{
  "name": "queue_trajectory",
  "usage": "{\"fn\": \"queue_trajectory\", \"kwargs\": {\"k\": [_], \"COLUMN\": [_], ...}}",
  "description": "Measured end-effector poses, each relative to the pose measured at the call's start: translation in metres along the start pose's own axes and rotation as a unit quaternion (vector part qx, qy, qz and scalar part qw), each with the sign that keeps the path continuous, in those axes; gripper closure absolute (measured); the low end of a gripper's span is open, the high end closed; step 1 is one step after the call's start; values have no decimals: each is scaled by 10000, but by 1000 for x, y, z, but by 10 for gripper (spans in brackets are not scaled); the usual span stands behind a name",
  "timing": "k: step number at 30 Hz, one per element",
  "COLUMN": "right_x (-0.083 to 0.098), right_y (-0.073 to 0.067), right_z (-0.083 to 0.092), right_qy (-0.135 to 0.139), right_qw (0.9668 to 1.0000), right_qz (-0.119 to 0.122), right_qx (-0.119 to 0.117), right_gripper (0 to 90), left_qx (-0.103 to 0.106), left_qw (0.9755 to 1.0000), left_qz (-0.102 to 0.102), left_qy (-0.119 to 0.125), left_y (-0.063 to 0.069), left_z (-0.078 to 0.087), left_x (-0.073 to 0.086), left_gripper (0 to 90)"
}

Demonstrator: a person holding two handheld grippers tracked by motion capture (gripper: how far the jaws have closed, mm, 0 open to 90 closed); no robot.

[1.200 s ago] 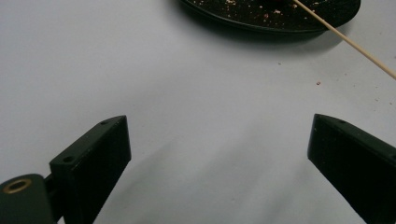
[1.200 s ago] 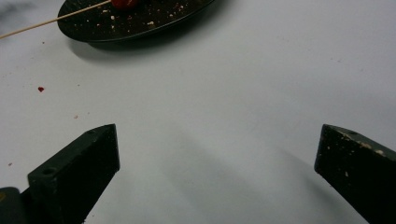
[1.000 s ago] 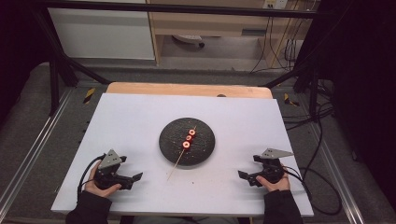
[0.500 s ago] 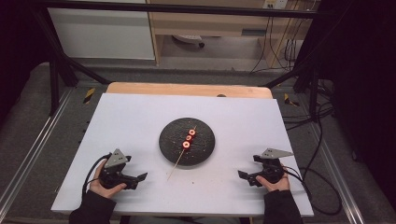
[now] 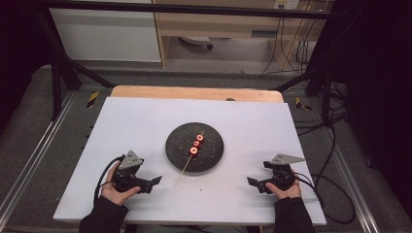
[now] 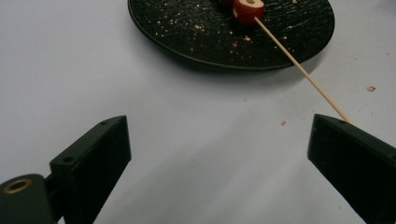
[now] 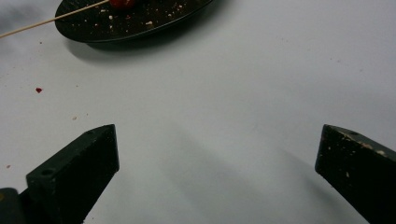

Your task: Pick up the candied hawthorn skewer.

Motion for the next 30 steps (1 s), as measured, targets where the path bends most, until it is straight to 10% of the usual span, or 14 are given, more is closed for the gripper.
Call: {"fn": "queue_trajectory", "kwargs": {"k": [19,30], "right_x": [0,0], "right_y": [0,0], "right_z": [0,0], "right_qy": [0,0], "right_qw": [10000,10000], "right_qz": [10,-4], "right_qx": [-1,-18], "right_gripper": [7,7], "left_qx": [72,44], "left_qw": [9995,9979], "left_qz": [-99,-9], "left_qy": [-283,-654], "left_y": [26,32], "left_z": [-44,-74], "left_x": [-56,-70], "left_gripper": [127,372]}}
Point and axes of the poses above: each handheld gripper's, and its own axes: z roughly backward along the jaws, x roughly out of its underside, y roughly to its right, the point moved 6 cm from there along -z, roughly forward along the jaws, and after that the axes turned 8 degrees about -z, right-handed, at the moved point
